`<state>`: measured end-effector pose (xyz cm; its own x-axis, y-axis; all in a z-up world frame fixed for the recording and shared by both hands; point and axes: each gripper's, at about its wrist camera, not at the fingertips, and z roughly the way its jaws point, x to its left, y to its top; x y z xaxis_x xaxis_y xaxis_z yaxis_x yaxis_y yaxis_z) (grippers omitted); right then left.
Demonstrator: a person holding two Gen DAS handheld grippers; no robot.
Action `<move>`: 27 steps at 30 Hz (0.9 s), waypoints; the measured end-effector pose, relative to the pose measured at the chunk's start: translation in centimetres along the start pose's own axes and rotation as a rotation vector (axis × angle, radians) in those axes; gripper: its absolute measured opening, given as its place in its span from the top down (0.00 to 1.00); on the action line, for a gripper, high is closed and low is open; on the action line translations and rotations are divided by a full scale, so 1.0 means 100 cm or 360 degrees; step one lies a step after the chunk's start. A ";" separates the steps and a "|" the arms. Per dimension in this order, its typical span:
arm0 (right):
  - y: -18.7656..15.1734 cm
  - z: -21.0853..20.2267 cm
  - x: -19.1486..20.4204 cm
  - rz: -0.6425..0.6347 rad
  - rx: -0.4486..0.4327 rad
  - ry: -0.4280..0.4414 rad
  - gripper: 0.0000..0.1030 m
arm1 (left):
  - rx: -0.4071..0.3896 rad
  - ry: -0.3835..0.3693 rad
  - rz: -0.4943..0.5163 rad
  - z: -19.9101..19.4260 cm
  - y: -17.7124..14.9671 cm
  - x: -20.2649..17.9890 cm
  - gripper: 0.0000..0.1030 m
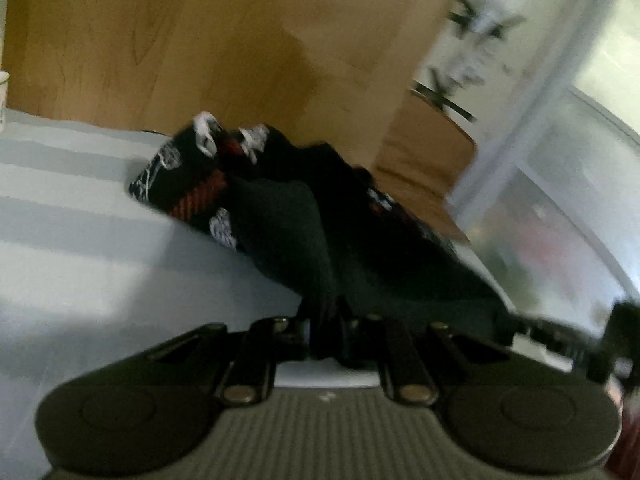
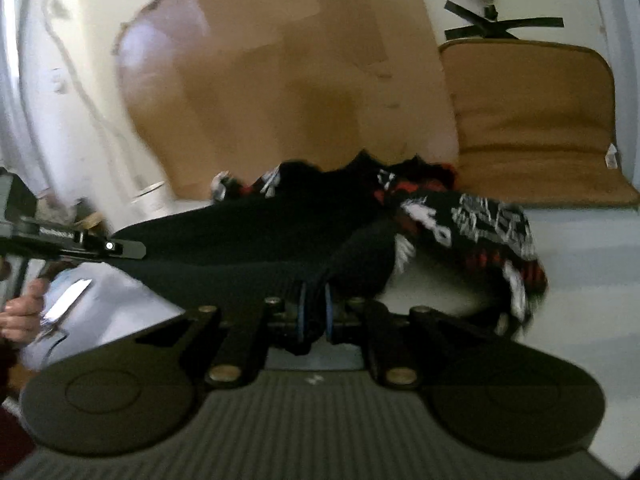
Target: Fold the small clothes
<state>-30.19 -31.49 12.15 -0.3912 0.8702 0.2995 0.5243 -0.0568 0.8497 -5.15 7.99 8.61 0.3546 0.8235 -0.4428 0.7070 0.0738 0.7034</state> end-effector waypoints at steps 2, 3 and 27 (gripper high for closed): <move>-0.020 -0.017 0.002 0.0025 0.0102 0.0071 0.88 | 0.0031 -0.0058 0.0090 -0.019 -0.027 -0.009 0.89; -0.029 -0.017 0.002 0.0033 0.0163 0.0098 0.88 | 0.0061 -0.0094 0.0145 -0.027 -0.044 -0.014 0.89; 0.057 0.143 -0.175 0.1088 -0.0119 -0.0224 0.90 | -0.0019 0.0223 -0.0759 0.109 0.066 0.160 0.84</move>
<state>-9.53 -40.00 5.58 0.1122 0.6821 0.7226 0.5621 -0.6432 0.5199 11.92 15.49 0.11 -0.0930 0.7642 -0.6383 0.7629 0.4666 0.4475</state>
